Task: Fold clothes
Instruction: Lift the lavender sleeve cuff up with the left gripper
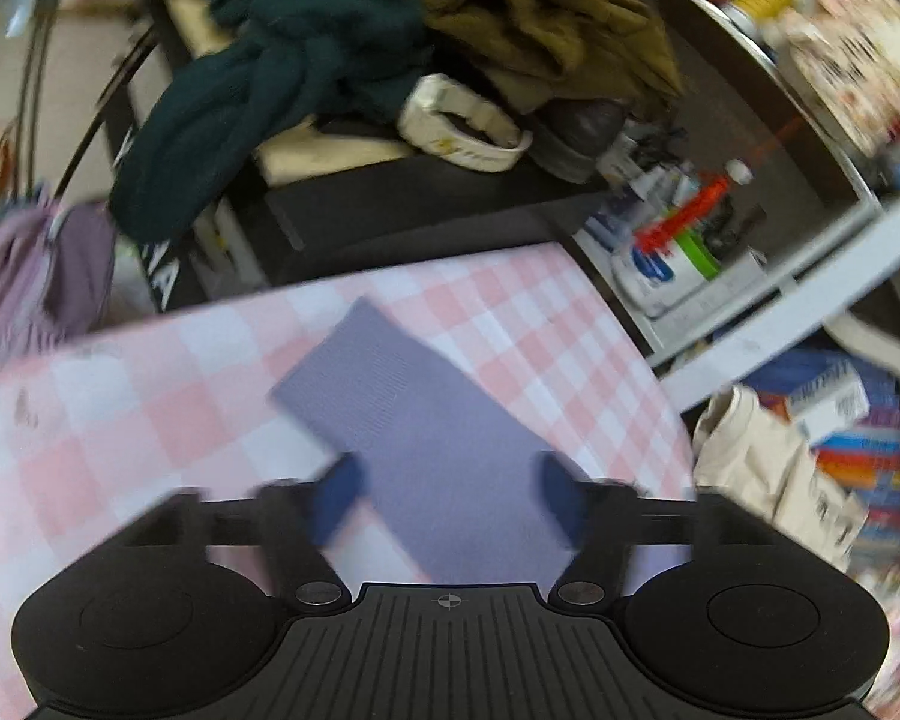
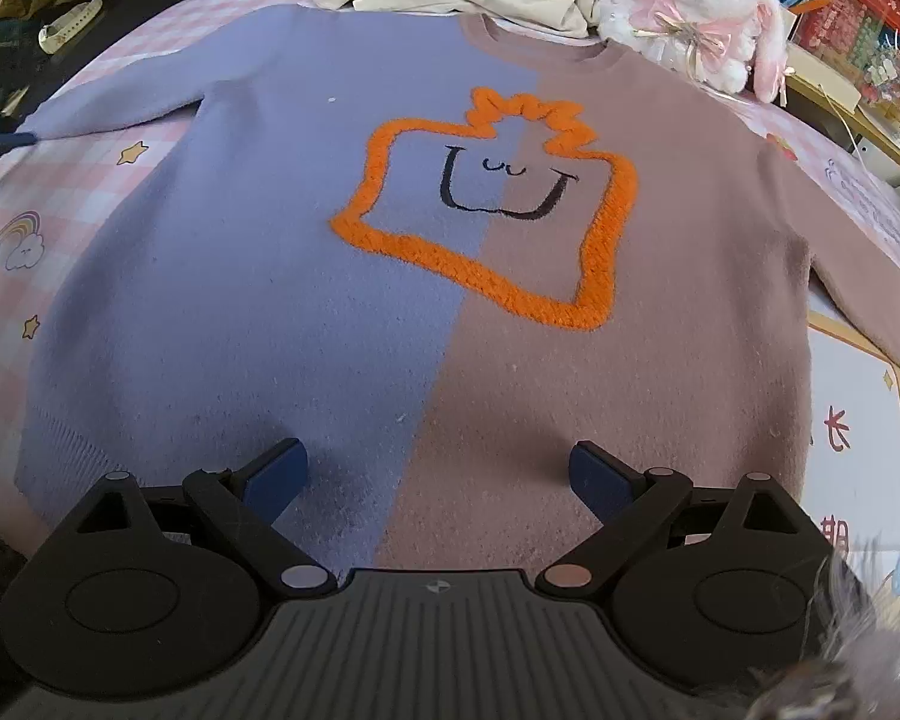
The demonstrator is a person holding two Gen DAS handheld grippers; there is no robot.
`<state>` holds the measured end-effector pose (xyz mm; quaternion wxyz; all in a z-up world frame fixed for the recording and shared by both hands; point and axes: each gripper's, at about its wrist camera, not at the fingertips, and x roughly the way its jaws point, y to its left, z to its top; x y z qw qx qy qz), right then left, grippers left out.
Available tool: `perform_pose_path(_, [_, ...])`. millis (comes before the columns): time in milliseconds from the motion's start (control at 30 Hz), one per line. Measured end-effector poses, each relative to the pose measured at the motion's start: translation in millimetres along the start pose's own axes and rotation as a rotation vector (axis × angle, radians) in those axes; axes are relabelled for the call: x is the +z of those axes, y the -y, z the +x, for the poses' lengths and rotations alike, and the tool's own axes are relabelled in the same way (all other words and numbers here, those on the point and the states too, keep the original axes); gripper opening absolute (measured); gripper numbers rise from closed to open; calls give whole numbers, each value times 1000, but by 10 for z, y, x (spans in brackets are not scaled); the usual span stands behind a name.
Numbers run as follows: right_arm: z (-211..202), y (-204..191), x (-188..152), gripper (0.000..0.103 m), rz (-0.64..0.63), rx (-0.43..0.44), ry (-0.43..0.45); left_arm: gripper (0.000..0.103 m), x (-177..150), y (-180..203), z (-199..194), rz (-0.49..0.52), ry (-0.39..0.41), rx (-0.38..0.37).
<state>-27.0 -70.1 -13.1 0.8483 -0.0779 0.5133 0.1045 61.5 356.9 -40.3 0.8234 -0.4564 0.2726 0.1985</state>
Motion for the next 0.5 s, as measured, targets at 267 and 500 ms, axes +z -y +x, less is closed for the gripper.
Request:
perform_pose_path(267, [-26,20,-28,95,4,-4,-2,37,-61,-37,0,19,-32,-157])
perform_pose_path(500, [-62,28,-57,95,-3,-13,-4,37,-41,-108,13,-16,-9,-150])
